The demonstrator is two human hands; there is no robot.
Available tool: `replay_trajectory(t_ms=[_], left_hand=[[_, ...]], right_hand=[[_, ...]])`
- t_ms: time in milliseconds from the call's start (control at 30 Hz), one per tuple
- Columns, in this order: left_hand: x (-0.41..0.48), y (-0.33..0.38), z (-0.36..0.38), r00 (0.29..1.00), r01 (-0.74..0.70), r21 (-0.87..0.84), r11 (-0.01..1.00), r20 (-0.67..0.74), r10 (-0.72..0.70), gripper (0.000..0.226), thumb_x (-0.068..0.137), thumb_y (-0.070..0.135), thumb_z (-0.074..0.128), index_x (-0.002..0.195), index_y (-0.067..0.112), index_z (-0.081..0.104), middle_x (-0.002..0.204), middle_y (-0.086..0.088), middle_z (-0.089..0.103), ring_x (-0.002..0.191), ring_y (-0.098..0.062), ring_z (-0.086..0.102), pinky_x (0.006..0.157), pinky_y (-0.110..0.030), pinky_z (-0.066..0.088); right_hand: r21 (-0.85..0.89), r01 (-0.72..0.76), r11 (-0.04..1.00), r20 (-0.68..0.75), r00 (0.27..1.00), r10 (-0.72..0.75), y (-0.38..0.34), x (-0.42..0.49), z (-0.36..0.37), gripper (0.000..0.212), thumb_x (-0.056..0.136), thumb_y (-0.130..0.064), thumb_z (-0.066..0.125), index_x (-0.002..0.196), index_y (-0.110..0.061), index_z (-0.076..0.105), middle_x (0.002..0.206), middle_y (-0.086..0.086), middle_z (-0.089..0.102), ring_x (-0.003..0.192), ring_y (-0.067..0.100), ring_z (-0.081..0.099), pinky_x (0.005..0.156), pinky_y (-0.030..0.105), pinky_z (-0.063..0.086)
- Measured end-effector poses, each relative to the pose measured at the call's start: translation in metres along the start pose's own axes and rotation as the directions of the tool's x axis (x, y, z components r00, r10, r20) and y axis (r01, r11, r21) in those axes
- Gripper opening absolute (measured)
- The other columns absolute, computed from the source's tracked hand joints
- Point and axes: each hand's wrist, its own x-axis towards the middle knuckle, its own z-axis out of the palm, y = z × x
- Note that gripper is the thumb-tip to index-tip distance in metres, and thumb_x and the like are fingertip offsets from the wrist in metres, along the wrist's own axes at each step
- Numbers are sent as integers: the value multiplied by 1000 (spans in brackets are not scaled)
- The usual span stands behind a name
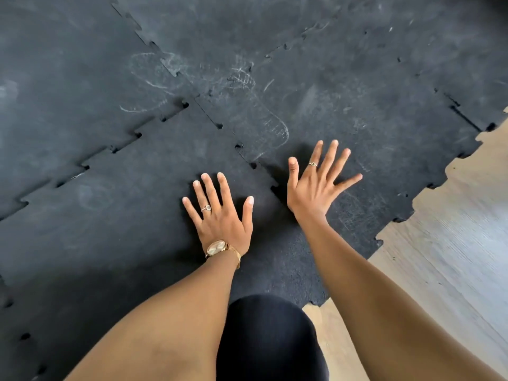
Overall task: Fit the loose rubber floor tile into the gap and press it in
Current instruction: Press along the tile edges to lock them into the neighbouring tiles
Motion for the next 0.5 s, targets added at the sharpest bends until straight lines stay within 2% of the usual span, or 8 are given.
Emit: replay_trajectory(t_ms=[67,133,167,200,267,300,367,500], left_hand=[[19,-8,-12,996,-87,-35,996,-15,86,63,95,56,34,136,9,47,139,-22,46,126,-44,43,107,-55,25],[52,-27,-22,977,-178,-33,983,-127,173,52,94,54,36,116,11,54,117,-18,53,104,-39,50,92,-49,32],[66,-40,-25,975,-153,-35,988,-170,145,51,94,53,37,118,11,53,119,-17,52,106,-38,49,92,-48,31],[76,-52,-26,980,-62,-57,996,-193,50,53,95,52,39,125,10,50,128,-18,50,115,-38,46,96,-50,28],[81,-65,-23,955,229,-145,963,-157,-250,66,97,54,36,144,8,35,150,-21,33,139,-39,28,111,-54,17],[80,-66,-17,928,335,-169,927,-109,-355,73,97,57,33,150,7,25,156,-22,22,145,-38,17,115,-56,9],[79,-63,-8,923,365,-161,917,-66,-379,82,94,63,28,153,7,15,159,-23,13,148,-37,8,118,-58,2],[82,-67,-3,925,353,-156,922,-88,-369,85,92,67,24,153,9,14,159,-24,12,148,-37,7,118,-58,2]], right_hand=[[30,-4,1000,7,1000,3,0,2,-3,85,88,-68,-4,155,-16,9,163,7,-3,147,31,-14,106,73,-6],[28,9,1000,1,1000,-9,1,2,1,86,88,-69,-4,154,-16,11,163,6,0,148,31,-13,106,74,-6],[30,14,999,-1,1000,-14,0,1,1,85,89,-69,-3,154,-16,11,163,6,1,148,31,-13,107,73,-5],[35,18,999,-1,1000,-18,0,0,0,85,89,-69,-3,154,-16,11,163,6,2,148,30,-13,107,73,-5],[42,27,999,-19,999,-26,1,3,1,85,89,-68,-4,154,-16,12,163,5,3,148,30,-12,108,72,-4],[41,40,998,-30,999,-39,1,4,3,85,89,-68,-6,154,-16,12,163,5,4,148,30,-12,109,72,-4],[44,83,996,-48,996,-81,1,5,5,83,90,-66,-5,154,-16,13,163,4,6,148,28,-11,110,69,-6],[87,171,982,-77,983,-164,-1,0,-1,80,92,-62,0,154,-14,16,162,5,10,149,24,-10,113,64,-8]])
